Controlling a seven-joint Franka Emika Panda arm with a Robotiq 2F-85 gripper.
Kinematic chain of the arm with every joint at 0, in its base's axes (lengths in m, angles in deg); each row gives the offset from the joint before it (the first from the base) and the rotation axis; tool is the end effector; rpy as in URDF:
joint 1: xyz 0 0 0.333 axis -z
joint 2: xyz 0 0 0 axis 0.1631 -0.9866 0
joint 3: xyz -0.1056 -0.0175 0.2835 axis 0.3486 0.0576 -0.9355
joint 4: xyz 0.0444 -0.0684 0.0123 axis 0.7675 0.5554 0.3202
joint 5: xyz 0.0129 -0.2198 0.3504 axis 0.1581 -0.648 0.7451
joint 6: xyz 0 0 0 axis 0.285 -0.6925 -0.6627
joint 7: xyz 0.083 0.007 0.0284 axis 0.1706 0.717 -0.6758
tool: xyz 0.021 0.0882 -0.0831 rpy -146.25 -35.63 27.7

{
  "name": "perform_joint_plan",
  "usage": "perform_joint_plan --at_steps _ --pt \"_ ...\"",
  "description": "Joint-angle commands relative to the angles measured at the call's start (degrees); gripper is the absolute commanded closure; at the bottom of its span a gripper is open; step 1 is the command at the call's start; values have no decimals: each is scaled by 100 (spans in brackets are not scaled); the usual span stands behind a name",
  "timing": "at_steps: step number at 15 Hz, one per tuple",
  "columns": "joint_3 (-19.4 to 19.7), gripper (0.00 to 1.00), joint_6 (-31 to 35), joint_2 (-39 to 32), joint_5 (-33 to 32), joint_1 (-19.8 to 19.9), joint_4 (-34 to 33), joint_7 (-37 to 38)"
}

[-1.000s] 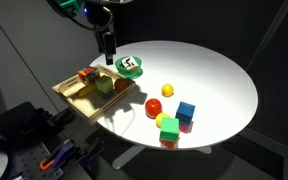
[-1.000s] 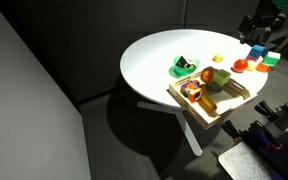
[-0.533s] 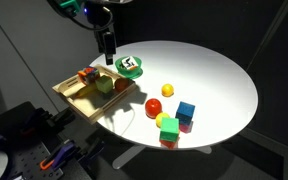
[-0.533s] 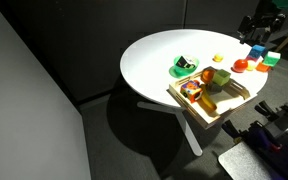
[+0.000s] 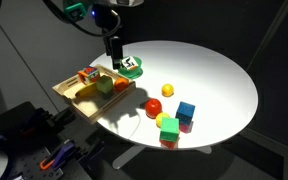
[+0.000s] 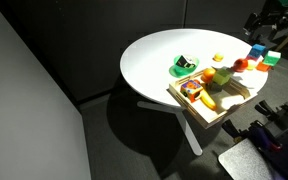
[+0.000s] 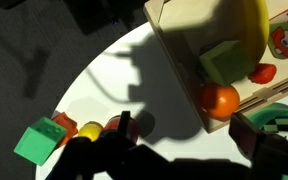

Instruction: Put the big red apple on top of the two stacked toy blocks in the box

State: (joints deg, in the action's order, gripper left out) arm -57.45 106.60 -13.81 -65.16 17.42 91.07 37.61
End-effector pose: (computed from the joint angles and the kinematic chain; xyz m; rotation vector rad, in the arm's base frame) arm 0.4643 -0.1263 0.3067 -2.9893 0.7583 0.1352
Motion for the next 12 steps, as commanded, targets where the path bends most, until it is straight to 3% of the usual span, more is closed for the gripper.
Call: perform_joint_plan --at_steps 1,12 --pt "170 0 117 -233 29 178 -290 -60" --pt "447 0 910 -1356 82 319 -1068 -135"
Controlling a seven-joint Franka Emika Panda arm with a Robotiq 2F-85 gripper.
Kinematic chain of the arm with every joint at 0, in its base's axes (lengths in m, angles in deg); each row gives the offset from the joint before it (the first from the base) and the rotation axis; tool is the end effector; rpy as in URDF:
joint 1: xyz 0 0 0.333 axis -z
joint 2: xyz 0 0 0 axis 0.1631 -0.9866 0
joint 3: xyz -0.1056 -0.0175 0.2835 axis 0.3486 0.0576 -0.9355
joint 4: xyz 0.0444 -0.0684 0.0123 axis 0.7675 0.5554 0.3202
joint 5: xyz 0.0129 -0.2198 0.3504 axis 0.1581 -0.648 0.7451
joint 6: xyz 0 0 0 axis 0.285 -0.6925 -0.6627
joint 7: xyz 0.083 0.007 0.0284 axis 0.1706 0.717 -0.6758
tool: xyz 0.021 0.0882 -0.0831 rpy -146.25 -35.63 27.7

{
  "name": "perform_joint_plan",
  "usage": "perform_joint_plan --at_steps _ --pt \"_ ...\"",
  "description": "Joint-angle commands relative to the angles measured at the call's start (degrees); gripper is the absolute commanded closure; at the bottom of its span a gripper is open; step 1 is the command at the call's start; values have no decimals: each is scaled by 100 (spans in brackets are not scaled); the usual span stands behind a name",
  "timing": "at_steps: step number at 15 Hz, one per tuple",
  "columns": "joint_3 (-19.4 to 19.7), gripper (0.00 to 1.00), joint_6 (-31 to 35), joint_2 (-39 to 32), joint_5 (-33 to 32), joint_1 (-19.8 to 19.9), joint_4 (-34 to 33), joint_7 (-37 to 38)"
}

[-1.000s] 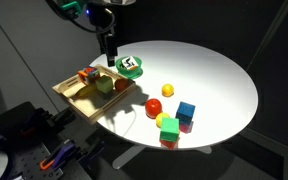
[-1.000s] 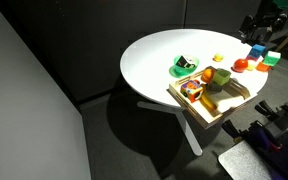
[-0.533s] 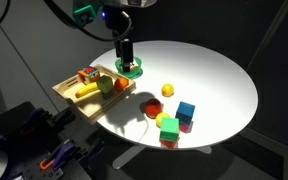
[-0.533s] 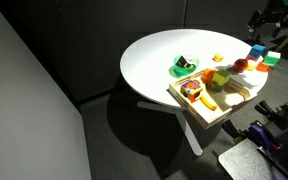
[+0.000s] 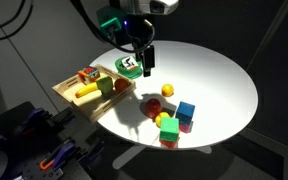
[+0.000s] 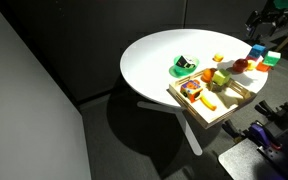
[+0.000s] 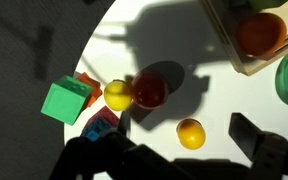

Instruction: Put the big red apple on top of the two stacked toy blocks in the box

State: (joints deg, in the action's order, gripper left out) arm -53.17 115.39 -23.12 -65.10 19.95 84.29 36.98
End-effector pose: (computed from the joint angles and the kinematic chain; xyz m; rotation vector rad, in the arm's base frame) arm 0.4952 -0.2030 0.2896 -2.9749 0.9368 -0.0381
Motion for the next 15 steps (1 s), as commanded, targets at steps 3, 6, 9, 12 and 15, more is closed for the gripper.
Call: perform_joint_plan --at_steps 3,6,9,12,15 --pt "54 0 12 -802 -13 53 -660 57" --pt "82 0 -7 -1160 -43 36 -896 126" --pt "114 0 -29 -1435 -88 15 -1056 197" --pt "132 0 -37 -1625 -89 6 -1160 215" --pt "99 0 40 -1592 -11 18 -1023 87"
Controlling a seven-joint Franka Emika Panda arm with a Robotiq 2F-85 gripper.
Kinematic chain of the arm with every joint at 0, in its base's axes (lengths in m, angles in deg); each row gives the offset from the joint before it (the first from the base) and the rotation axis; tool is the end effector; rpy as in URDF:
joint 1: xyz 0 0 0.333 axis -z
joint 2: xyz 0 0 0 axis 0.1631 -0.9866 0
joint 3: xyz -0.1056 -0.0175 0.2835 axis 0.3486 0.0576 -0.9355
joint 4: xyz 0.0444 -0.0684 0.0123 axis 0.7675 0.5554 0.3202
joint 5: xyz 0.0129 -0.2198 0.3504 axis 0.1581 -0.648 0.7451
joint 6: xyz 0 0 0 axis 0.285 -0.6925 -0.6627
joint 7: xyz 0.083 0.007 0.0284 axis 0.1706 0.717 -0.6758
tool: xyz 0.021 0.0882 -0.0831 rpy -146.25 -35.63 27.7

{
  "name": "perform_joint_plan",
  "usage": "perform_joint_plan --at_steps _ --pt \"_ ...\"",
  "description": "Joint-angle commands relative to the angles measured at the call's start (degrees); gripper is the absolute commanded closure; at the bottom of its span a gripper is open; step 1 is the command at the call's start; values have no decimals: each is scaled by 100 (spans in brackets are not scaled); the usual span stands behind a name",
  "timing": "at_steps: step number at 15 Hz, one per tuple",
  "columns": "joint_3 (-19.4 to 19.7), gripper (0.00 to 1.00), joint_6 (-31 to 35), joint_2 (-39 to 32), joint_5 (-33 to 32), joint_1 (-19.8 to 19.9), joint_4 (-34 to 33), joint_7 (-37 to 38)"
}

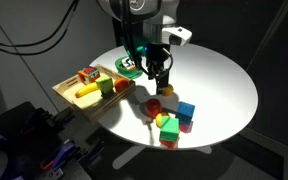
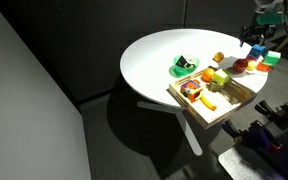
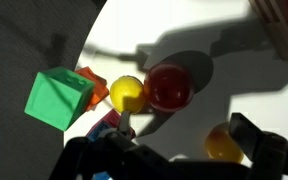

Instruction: Put the big red apple on top of the two stacked toy blocks in the box

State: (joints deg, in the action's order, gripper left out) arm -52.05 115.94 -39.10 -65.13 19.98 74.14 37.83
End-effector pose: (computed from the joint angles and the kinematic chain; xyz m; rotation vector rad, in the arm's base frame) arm 0.5304 -0.2319 0.2138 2.9503 -0.9739 -0.1024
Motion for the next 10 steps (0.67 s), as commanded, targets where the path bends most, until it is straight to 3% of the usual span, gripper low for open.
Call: perform_joint_plan --at_steps 1,10 --pt "-13 0 -15 -19 -8 14 -14 4" --pt "-23 0 41 -78 0 11 3 0"
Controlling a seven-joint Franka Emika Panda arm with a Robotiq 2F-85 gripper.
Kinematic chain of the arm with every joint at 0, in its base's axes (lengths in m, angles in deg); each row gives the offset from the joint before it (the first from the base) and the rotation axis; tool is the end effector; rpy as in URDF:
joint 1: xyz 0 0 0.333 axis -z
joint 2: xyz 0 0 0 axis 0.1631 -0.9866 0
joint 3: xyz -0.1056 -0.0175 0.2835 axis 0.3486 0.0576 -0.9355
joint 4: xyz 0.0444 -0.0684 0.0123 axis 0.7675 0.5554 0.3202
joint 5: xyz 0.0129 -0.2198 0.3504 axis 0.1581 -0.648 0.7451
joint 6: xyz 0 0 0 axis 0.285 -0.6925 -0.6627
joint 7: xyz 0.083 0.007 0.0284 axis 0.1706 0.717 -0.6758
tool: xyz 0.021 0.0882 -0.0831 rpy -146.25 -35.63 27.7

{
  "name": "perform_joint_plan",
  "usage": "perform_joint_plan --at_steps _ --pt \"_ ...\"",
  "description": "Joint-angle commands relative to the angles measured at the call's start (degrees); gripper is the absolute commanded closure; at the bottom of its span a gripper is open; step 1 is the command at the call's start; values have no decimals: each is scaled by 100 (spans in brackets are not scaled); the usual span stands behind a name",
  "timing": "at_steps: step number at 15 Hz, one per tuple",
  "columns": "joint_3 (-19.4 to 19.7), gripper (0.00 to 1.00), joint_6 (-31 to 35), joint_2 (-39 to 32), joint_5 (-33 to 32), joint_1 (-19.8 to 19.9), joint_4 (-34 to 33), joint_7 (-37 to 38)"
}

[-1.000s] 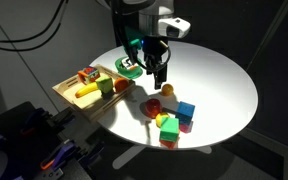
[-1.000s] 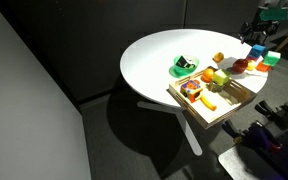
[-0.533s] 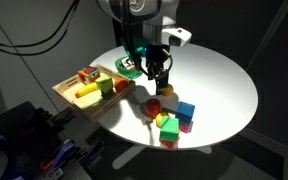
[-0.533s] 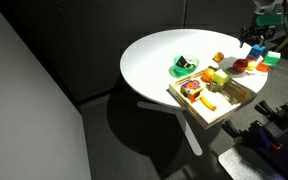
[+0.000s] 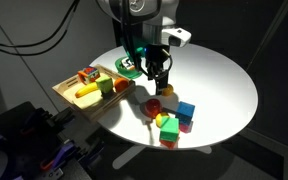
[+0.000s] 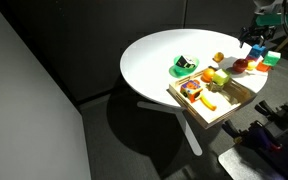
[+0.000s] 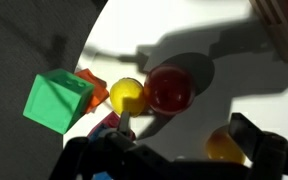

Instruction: Put the big red apple on top of the two stacked toy blocks in the box

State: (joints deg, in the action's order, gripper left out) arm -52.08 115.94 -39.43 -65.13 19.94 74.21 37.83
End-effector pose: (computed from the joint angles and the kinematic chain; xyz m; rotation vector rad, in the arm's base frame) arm 0.5296 -0.2310 0.2101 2.9500 -0.9718 -0.1131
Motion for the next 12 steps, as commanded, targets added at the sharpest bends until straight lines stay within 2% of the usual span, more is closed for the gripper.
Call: perform_joint_plan --at_steps 1,12 --pt "-32 0 67 -67 17 23 4 -33" --pt "-51 0 936 -540 4 -30 120 -10"
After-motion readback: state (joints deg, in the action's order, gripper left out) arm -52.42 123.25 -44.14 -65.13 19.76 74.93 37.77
